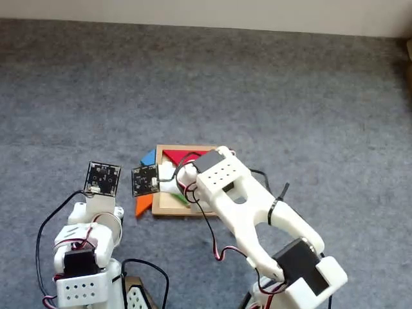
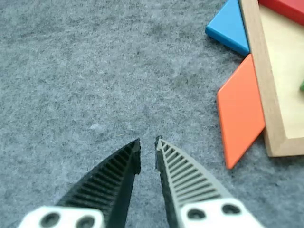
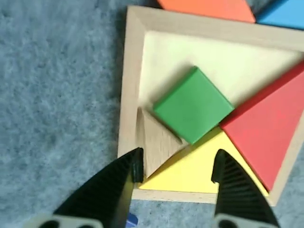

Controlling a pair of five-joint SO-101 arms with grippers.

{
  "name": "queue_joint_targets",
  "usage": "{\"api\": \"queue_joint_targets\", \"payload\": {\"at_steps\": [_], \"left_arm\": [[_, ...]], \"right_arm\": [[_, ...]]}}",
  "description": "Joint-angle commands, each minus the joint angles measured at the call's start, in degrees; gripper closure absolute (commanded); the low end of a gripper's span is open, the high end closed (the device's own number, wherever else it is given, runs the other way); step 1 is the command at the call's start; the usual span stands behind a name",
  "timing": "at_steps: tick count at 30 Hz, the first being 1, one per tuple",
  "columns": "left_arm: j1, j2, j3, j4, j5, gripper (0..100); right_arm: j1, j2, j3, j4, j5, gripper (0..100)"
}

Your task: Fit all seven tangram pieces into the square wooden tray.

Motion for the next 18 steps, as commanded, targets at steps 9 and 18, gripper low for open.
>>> {"api": "queue_joint_targets", "payload": {"at_steps": [9, 18], "left_arm": [[-0.6, -2.1, 1.1, -0.5, 0.0, 93], [-0.6, -2.1, 1.1, -0.5, 0.0, 93]], "right_arm": [[0.2, -2.9, -5.5, -0.9, -11.1, 91.5], [-1.6, -2.9, -2.5, -14.4, -22.9, 95.4]]}}
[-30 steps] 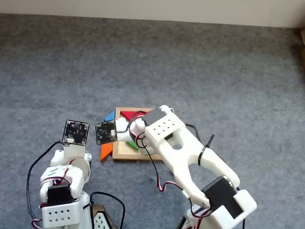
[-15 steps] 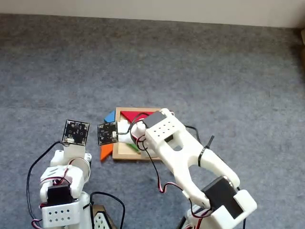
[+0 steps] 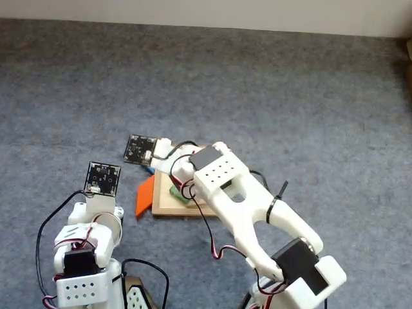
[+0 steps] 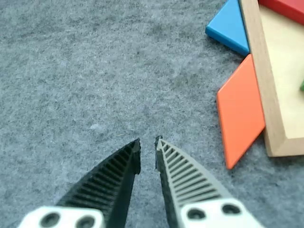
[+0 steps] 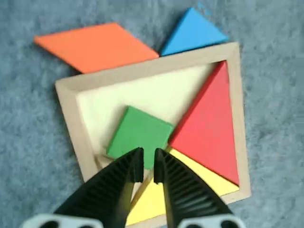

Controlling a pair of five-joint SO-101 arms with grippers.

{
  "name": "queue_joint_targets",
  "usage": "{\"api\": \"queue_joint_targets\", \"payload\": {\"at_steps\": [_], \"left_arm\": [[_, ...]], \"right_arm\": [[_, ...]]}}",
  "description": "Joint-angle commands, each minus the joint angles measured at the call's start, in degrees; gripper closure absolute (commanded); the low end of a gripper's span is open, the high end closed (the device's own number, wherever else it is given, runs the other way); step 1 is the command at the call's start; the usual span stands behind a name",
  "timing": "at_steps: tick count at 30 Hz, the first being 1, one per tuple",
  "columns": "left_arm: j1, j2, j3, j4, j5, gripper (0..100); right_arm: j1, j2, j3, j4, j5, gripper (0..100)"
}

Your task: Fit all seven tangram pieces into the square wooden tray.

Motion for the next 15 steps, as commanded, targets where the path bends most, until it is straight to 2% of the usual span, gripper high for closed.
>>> {"api": "queue_joint_targets", "payload": {"at_steps": [1, 7, 15], "left_arm": [[-0.6, -2.1, 1.1, -0.5, 0.0, 93], [-0.6, -2.1, 1.1, -0.5, 0.0, 93], [-0.6, -2.1, 1.1, -0.5, 0.0, 93]], "right_arm": [[-1.0, -2.8, 1.9, -6.2, -2.9, 95.4], [-1.0, -2.8, 8.8, -10.9, -3.3, 95.4], [0.6, -3.4, 15.6, -11.7, -3.0, 95.4]]}}
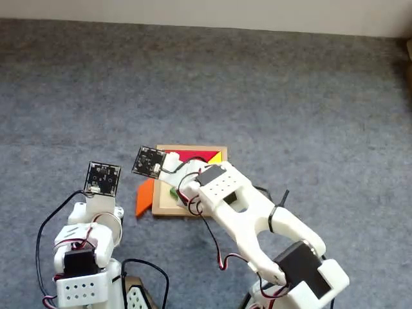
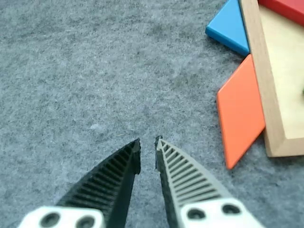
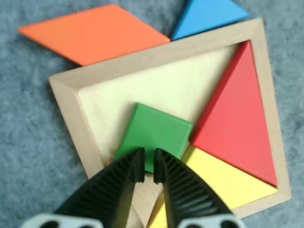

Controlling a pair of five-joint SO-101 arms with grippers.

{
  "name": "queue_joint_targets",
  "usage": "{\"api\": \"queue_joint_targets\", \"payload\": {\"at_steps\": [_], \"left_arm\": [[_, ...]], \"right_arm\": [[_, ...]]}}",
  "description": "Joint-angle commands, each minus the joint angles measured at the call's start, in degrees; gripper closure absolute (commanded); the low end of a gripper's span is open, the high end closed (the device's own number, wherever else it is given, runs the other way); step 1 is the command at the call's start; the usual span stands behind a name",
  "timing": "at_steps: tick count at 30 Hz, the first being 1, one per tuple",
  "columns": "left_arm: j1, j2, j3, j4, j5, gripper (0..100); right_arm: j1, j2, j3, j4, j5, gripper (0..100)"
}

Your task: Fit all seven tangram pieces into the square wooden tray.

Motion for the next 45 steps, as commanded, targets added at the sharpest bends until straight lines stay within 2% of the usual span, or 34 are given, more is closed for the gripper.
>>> {"api": "queue_joint_targets", "payload": {"at_steps": [1, 9, 18, 23, 28, 31, 40, 45], "left_arm": [[-0.6, -2.1, 1.1, -0.5, 0.0, 93], [-0.6, -2.1, 1.1, -0.5, 0.0, 93], [-0.6, -2.1, 1.1, -0.5, 0.0, 93], [-0.6, -2.1, 1.1, -0.7, 0.0, 93], [-0.6, -2.1, 1.1, -0.8, 0.0, 93], [-0.6, -2.1, 1.1, -0.8, 0.0, 93], [-0.6, -2.1, 1.1, -0.8, 0.0, 93], [-0.6, -2.1, 1.1, -0.8, 0.0, 93]], "right_arm": [[1.3, -2.2, 1.6, 0.0, -0.3, 95.4], [4.8, -3.2, -0.7, 10.9, -0.3, 95.4], [7.6, -20.3, -2.8, 21.5, -0.9, 95.4], [10.8, -26.7, 1.5, 23.0, -9.8, 93.0], [13.5, -26.2, 6.2, 23.1, -17.8, 77.9], [13.5, -24.3, 8.0, 23.1, -21.0, 72.5], [13.3, -15.8, 8.1, 23.1, -33.9, 72.3], [13.2, -11.1, 8.5, 23.1, -37.8, 72.4]]}}
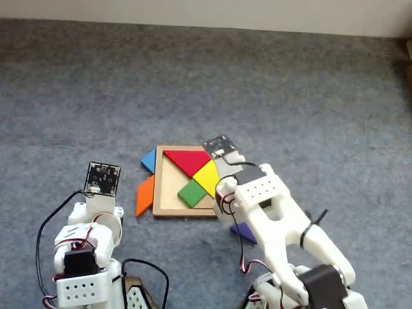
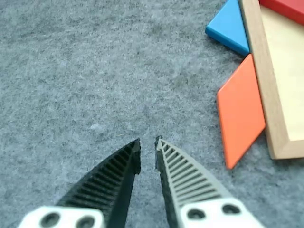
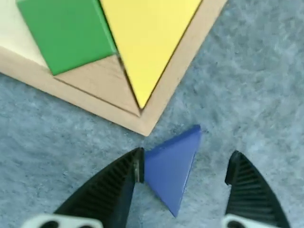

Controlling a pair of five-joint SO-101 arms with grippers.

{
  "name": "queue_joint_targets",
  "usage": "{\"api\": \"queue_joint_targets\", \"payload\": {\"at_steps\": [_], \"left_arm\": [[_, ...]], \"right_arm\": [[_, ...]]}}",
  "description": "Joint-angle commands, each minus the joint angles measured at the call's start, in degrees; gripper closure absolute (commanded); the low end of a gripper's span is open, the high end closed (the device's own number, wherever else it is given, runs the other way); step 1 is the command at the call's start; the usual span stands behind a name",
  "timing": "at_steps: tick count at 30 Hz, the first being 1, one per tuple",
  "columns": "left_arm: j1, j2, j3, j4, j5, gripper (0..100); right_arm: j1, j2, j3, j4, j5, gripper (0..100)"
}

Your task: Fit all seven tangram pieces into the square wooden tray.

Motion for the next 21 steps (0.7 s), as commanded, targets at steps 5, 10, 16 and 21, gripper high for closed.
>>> {"api": "queue_joint_targets", "payload": {"at_steps": [5, 10, 16, 21], "left_arm": [[-0.6, -2.1, 1.1, -0.8, 0.0, 93], [-0.6, -2.1, 1.1, -0.8, 0.0, 93], [-0.6, -2.1, 1.1, -0.8, 0.0, 93], [-0.6, -2.1, 1.1, -0.7, 0.0, 93]], "right_arm": [[-4.6, 1.7, -0.1, 0.3, -5.5, 72.4], [-6.6, 2.2, 0.0, 0.3, -6.9, 72.4], [-6.5, 2.2, 2.1, 0.3, -6.9, 72.4], [-3.6, 2.1, 3.1, 0.0, -6.8, 72.4]]}}
